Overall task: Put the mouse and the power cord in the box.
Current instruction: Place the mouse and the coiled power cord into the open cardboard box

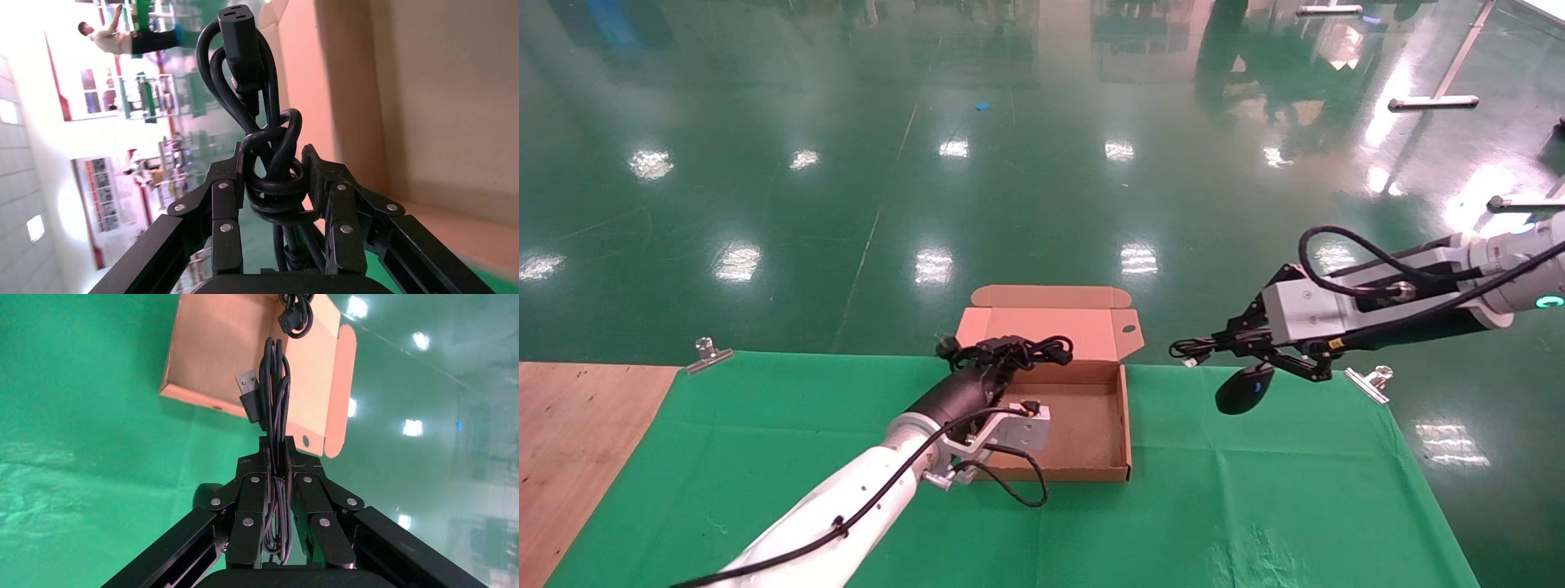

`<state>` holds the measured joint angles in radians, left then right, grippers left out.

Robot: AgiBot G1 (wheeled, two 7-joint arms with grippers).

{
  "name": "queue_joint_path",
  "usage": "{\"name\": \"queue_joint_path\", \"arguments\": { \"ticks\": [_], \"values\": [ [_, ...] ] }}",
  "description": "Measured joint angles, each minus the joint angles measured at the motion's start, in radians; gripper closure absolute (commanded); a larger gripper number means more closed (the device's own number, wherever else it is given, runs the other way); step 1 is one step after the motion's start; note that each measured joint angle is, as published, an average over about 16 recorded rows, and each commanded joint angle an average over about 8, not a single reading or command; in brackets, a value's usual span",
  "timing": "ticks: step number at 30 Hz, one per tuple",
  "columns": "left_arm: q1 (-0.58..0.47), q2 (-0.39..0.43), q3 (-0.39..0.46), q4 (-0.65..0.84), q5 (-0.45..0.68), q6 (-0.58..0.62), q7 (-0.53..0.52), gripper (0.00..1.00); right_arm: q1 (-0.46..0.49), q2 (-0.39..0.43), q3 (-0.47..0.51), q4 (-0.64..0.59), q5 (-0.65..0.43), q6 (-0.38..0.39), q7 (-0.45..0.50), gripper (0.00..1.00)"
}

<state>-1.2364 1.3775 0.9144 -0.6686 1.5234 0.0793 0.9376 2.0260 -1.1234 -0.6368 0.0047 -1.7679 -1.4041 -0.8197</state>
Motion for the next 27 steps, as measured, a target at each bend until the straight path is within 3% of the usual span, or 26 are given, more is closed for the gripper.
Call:
{"name": "queue_joint_path", "arguments": {
  "ticks": [7,9,15,17,27],
  "values": [
    [-0.026,-0.001,0.19,0.013,-0.066,-0.034,-0.086,1.0,-0.024,0.011,0.003,-0.009,0.004,0.009,-0.008,1.0],
    [-0.034,-0.001,0.235,0.014,-0.08,-0.034,-0.104,0.93,-0.03,0.013,0.004,-0.011,0.005,0.01,-0.01,1.0],
    [-0.058,-0.003,0.341,0.022,-0.115,-0.031,-0.147,0.19,-0.044,0.02,0.007,-0.013,0.009,0.013,-0.017,1.0],
    [-0.067,-0.003,0.368,0.027,-0.125,-0.03,-0.159,0.01,-0.048,0.022,0.007,-0.013,0.01,0.014,-0.018,1.0],
    [-0.101,-0.004,0.464,0.033,-0.164,-0.037,-0.206,0.0,-0.06,0.025,0.01,-0.013,0.014,0.016,-0.022,1.0]
  ]
}}
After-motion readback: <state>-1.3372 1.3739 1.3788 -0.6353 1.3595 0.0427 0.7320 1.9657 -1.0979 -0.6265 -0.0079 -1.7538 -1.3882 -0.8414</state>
